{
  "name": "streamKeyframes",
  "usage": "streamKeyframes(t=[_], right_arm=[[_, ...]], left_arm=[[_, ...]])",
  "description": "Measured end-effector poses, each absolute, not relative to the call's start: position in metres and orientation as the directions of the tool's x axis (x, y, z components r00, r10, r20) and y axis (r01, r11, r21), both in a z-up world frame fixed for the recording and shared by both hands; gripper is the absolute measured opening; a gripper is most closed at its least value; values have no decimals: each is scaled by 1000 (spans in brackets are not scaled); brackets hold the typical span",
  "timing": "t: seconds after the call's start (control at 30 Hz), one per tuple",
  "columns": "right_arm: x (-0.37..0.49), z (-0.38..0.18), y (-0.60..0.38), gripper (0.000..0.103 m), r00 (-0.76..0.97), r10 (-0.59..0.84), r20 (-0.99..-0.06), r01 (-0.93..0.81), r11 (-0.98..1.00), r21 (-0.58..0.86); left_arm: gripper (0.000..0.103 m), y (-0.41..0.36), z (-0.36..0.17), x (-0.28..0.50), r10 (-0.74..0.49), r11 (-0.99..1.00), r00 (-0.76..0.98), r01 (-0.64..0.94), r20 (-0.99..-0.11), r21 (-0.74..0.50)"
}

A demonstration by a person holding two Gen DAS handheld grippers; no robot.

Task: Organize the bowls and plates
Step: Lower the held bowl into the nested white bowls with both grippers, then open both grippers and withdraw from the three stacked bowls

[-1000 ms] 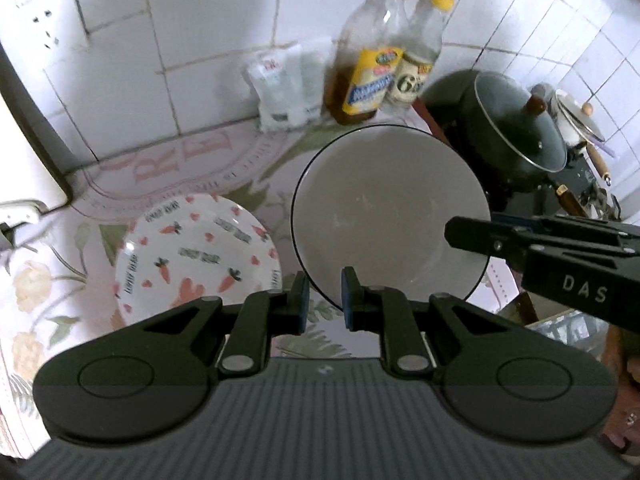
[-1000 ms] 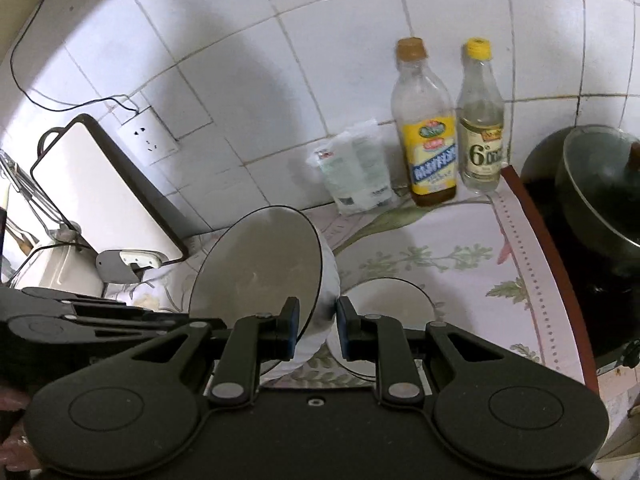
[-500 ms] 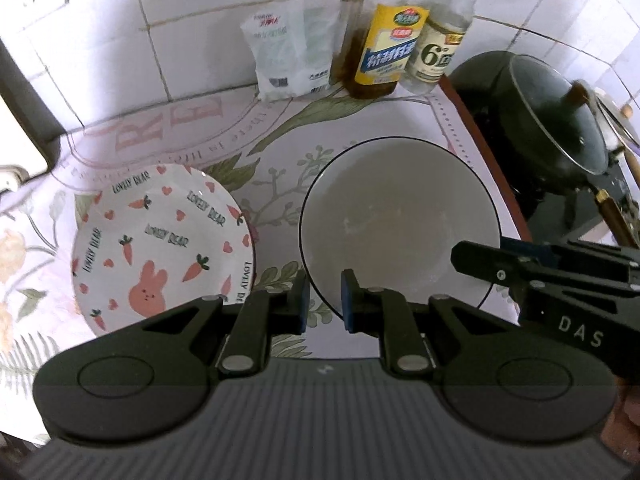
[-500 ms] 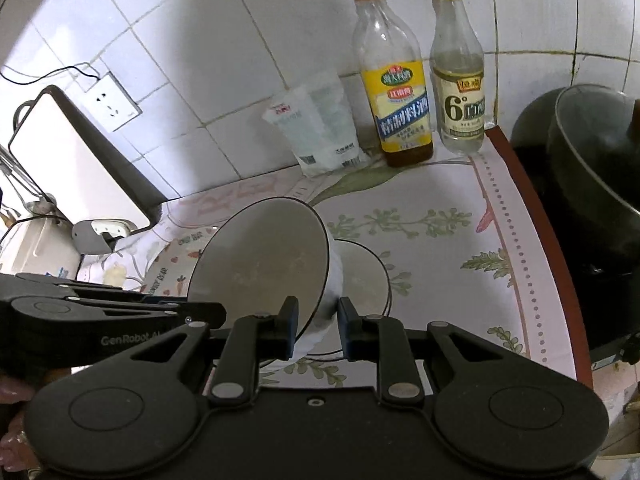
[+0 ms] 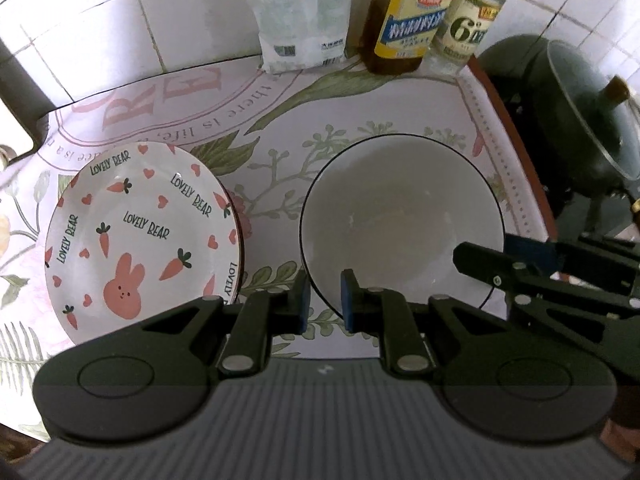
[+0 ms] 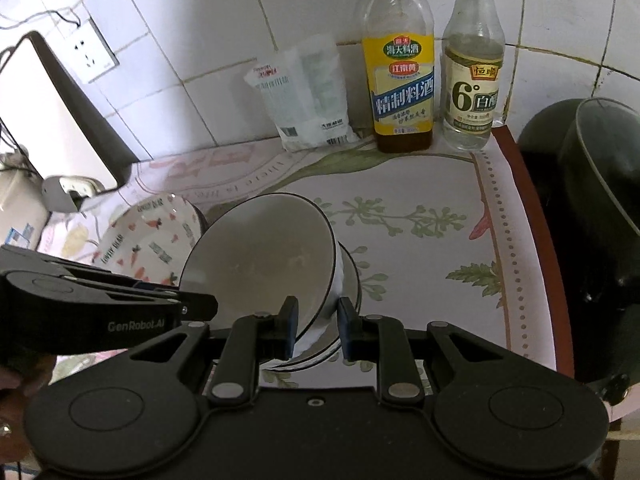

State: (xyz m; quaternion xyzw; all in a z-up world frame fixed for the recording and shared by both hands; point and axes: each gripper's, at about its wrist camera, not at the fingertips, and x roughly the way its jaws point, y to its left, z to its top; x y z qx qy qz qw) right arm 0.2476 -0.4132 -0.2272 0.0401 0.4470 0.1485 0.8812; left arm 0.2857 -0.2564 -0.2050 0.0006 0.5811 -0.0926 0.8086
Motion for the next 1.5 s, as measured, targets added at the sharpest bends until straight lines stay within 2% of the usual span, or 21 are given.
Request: streamKeyframes(t=[0.23,0.37,0.63,0.8,1.1,1.5], right_arm=[[256,-235,-403,26,536,256,-805,-298,949,103],[259,-237,-406,30,525,270,-807,-306,945,117],[249,-229,-407,31,559,288,-778,-339,935,103],[236,-213,-413,33,592,306,-746,-373,924,83],[199,-181,-426,41,647,350,-678,-426,903,60],[134,-165,-425,45,704,342,-622,-386,920,69]], left_arm=[[15,-262,-212,290,-123,988,275,126,-954,-91],[16,-262,-213,290,-130,988,271,120,-954,-100],[34,-260,-196,280,-174,984,303,88,-937,-155],[40,-260,-174,268,-198,980,344,83,-918,-180],[41,-250,-139,238,-228,973,389,67,-893,-219],[41,-221,-110,178,-294,953,440,69,-849,-294]])
